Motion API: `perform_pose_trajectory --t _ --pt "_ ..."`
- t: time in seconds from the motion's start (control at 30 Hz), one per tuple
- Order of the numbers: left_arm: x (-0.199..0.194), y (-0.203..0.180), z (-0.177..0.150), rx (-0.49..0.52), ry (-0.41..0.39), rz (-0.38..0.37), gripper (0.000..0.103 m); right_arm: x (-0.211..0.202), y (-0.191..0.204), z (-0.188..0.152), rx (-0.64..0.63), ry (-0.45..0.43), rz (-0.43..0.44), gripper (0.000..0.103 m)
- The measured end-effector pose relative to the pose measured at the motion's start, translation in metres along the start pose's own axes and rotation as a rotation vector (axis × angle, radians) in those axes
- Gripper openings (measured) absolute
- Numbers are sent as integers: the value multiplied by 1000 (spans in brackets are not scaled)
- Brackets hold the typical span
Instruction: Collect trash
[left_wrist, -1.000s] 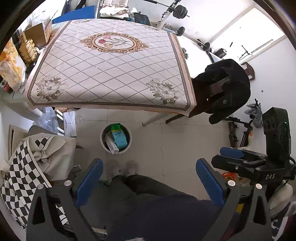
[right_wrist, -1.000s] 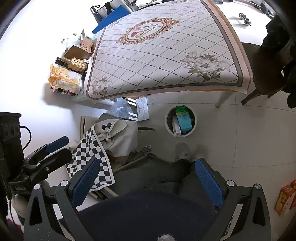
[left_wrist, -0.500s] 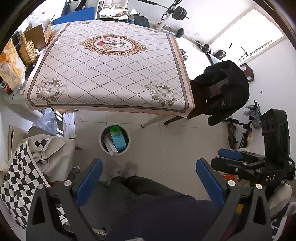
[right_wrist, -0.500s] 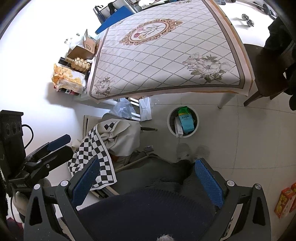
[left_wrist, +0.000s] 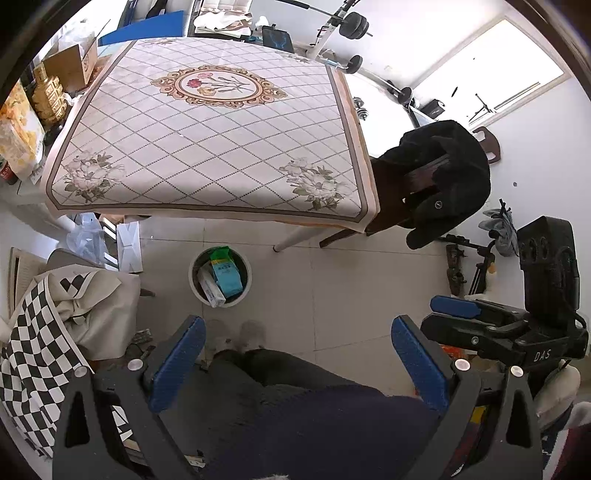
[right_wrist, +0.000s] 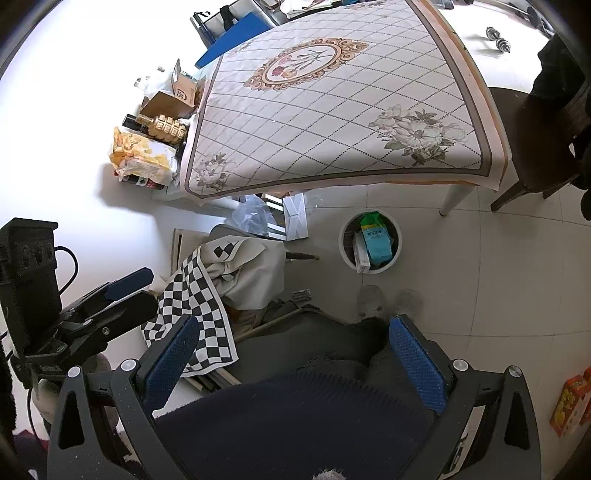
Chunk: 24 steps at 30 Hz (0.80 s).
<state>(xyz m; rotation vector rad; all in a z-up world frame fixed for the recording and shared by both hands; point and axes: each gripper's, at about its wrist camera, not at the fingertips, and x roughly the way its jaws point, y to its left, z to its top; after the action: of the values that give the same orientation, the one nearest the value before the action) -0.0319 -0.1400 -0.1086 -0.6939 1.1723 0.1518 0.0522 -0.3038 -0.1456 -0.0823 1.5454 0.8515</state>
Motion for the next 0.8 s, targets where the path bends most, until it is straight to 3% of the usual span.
perform_pose_trajectory --t 0.8 --pt "-3 -8 -4 -5 -13 -20 103 -9 0 -11 9 -2 33 103"
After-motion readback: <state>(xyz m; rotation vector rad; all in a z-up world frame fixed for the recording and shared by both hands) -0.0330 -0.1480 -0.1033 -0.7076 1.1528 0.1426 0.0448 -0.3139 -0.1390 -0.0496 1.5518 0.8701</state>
